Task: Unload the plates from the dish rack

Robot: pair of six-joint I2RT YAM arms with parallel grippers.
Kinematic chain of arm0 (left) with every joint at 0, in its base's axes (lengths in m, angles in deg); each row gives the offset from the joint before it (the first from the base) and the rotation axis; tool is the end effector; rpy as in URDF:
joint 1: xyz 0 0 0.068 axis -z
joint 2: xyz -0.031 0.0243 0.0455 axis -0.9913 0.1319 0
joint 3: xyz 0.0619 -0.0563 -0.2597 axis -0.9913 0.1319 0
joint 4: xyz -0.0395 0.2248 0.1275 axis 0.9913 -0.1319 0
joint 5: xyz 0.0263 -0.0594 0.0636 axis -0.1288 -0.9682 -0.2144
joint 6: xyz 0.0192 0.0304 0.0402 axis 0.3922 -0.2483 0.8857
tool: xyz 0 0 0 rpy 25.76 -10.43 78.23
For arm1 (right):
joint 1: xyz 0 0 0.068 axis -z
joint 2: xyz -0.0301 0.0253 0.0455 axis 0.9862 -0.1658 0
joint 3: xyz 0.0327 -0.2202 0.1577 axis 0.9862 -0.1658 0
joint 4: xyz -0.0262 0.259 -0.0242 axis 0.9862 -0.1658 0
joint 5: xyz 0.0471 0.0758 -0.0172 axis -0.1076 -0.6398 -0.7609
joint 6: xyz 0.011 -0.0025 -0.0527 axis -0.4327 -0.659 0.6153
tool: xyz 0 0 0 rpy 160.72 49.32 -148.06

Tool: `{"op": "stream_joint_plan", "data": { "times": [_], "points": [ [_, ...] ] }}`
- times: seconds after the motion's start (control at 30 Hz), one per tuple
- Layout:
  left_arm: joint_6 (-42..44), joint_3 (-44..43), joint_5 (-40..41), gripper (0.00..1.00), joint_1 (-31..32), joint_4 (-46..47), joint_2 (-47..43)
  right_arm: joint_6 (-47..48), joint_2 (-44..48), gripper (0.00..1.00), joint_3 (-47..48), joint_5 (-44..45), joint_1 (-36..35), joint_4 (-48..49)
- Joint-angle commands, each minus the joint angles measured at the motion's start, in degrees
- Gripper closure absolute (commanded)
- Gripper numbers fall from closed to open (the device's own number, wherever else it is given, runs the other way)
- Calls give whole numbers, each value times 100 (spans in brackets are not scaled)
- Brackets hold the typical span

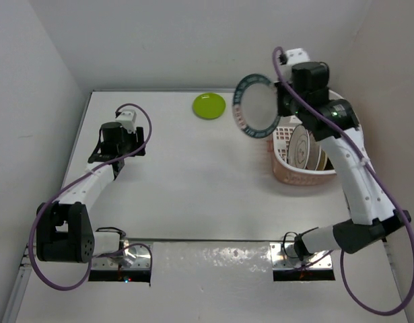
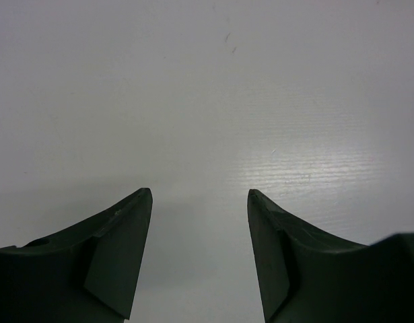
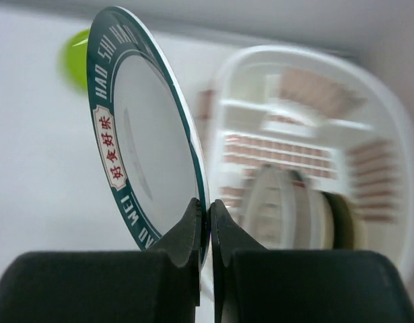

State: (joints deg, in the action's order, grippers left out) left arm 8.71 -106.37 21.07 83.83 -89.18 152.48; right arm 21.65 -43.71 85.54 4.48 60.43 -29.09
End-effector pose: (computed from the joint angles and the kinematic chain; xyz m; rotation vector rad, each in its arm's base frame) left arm 0.2768 -0.0092 0.2379 0.1435 2.1393 -0.0442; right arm 0.2617 0.0807 0.4736 0.0586 2.0134 -0.0871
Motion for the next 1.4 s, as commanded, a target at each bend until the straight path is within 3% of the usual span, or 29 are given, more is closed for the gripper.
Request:
{"op": "stream_joint_plan", "data": {
  "times": [0.0,0.13,0.23,0.53,0.8,0.93,1.13,1.37],
  "points": [
    [-293,-171,43,43,44,41,-19,-138,-565,100,-626,-2480,-386,484],
    [-311,-180,140,43,44,-38,-90,-409,-646,100,-2028,-3990,-598,1124],
    [-320,-119,175,43,35,-20,-134,-744,-505,100,-3102,-4554,-633,2257],
    [-364,48,69,43,44,94,-274,-946,-874,100,-4510,-5102,-660,3445],
    [-346,48,-1,43,44,102,-310,-956,-1340,100,-4987,-5171,-660,3991],
    [-302,101,17,43,44,103,-371,-491,-1533,100,-4978,-5252,-651,3343],
    [-302,180,-1,43,44,146,-389,3,-1849,100,-4934,-4654,-642,2787],
    [-285,180,43,43,35,155,-397,-94,-2105,89,-4645,-4356,-634,2840]
  ]
}}
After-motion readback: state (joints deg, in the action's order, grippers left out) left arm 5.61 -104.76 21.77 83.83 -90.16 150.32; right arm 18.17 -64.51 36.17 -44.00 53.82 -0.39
